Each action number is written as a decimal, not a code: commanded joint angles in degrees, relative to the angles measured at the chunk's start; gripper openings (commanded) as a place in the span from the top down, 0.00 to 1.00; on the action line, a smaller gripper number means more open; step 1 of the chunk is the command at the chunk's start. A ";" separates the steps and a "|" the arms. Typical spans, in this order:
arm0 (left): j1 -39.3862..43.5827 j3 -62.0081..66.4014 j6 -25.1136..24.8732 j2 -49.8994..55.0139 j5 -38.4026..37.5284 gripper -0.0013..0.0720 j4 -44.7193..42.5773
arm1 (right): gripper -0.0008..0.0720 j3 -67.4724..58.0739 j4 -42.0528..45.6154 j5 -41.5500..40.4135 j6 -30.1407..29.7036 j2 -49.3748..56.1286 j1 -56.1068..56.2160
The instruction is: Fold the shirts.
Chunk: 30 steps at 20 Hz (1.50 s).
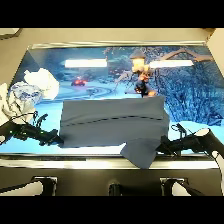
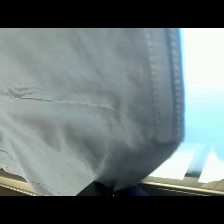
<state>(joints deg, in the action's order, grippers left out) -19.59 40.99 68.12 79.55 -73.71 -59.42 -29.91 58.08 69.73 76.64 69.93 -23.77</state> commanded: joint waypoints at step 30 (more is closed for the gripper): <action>7.72 46.99 14.43 28.41 -2.62 0.47 4.55 | 0.79 -57.44 -6.21 -9.05 6.97 35.23 12.41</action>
<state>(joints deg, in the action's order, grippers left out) -12.34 87.59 82.50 107.00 -74.87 -54.87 -87.18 52.80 60.05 83.77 104.68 -11.20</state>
